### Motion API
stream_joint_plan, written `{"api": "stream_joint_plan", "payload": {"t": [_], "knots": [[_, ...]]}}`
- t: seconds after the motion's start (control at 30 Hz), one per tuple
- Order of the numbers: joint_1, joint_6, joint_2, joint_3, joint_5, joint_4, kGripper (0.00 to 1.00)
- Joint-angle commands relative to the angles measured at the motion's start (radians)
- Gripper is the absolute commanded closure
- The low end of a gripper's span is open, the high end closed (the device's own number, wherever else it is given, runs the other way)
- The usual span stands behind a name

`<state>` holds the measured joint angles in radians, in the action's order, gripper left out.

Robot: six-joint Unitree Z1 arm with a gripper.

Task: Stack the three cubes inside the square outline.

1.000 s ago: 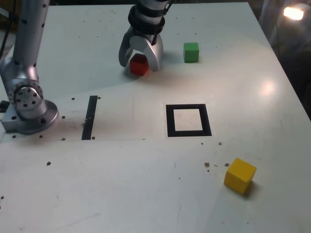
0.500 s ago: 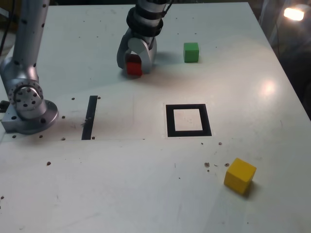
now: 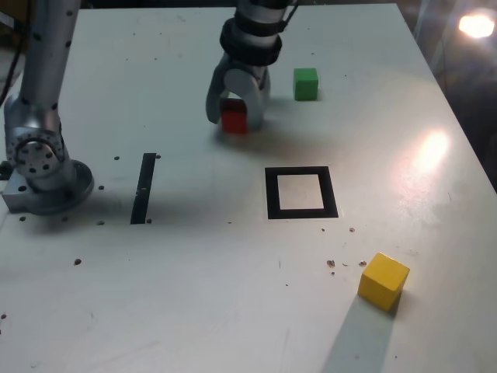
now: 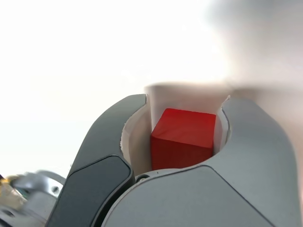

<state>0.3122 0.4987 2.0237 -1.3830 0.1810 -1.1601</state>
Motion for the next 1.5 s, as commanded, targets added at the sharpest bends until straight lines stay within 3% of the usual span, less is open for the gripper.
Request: {"api": "stream_joint_plan", "payload": {"t": [0.0, 0.23, 0.53, 1.17, 1.23, 1.4, 1.47], "knots": [[-0.041, -0.039, -0.006, -0.026, -0.011, -0.025, 0.67], [-0.185, -0.170, 0.021, -0.125, -0.062, -0.099, 0.67], [-0.302, -0.250, 0.094, -0.218, -0.107, -0.126, 0.67], [-0.350, -0.288, 0.173, -0.278, -0.148, -0.120, 0.67], [-0.351, -0.288, 0.178, -0.281, -0.148, -0.119, 0.60], [-0.352, -0.287, 0.180, -0.278, -0.146, -0.115, 0.12], [-0.352, -0.287, 0.180, -0.276, -0.146, -0.115, 0.02]]}}
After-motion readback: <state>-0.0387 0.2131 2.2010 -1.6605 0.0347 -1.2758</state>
